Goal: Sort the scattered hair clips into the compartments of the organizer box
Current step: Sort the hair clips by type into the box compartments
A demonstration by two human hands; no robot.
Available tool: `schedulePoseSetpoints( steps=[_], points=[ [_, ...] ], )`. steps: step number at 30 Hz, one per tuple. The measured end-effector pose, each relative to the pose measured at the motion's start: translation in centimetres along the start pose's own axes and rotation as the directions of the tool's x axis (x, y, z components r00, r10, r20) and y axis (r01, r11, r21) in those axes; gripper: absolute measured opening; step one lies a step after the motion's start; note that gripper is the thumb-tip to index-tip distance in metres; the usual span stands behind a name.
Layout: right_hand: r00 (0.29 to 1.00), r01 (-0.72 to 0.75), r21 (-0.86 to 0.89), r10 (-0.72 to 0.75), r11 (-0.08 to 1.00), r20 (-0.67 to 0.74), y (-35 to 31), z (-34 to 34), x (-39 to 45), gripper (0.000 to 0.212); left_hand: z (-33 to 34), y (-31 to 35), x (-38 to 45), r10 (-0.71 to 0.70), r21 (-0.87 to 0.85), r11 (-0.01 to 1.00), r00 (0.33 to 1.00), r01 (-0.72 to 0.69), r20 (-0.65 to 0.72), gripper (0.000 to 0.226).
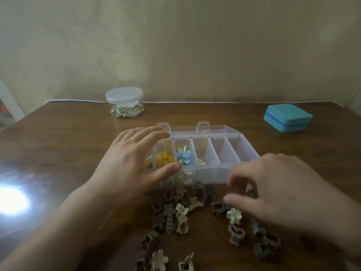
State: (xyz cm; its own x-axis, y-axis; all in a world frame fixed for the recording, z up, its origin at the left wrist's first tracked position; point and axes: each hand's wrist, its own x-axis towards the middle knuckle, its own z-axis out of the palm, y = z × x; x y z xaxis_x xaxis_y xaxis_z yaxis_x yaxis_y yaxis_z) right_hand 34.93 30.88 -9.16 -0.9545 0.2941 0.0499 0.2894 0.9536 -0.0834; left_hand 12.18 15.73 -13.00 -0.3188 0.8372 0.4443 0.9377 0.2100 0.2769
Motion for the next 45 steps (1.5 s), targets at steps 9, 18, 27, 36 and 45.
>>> schedulePoseSetpoints(
  steps=[9,18,27,36,45],
  points=[
    [0.994,0.035,-0.032,-0.032,0.999,0.104,-0.7,0.8,-0.4,0.023,-0.6,-1.0,0.0,-0.05,-0.053,0.997,0.996,0.054,0.071,0.076],
    [0.916,0.114,0.339,0.033,0.934,-0.4,-1.5,0.9,3.1,0.024,-0.7,-0.7,-0.3,0.05,-0.122,0.992,0.997,-0.042,0.065,0.077],
    [0.965,0.048,0.075,-0.027,0.996,-0.263,-2.3,1.6,0.7,0.041,-2.7,-3.4,-1.0,-0.163,0.092,0.985,0.97,0.148,0.182,0.109],
    [0.994,0.0,-0.097,-0.01,0.995,-0.104,-2.4,3.1,0.8,0.028,0.1,-3.6,-0.7,-0.195,-0.259,0.937,0.966,0.235,0.169,0.095],
    [0.993,0.024,-0.041,-0.028,0.999,-0.114,-2.3,3.4,0.9,0.025,1.2,-4.1,-0.6,-0.167,-0.396,0.895,0.977,0.206,0.13,0.09]
  ],
)
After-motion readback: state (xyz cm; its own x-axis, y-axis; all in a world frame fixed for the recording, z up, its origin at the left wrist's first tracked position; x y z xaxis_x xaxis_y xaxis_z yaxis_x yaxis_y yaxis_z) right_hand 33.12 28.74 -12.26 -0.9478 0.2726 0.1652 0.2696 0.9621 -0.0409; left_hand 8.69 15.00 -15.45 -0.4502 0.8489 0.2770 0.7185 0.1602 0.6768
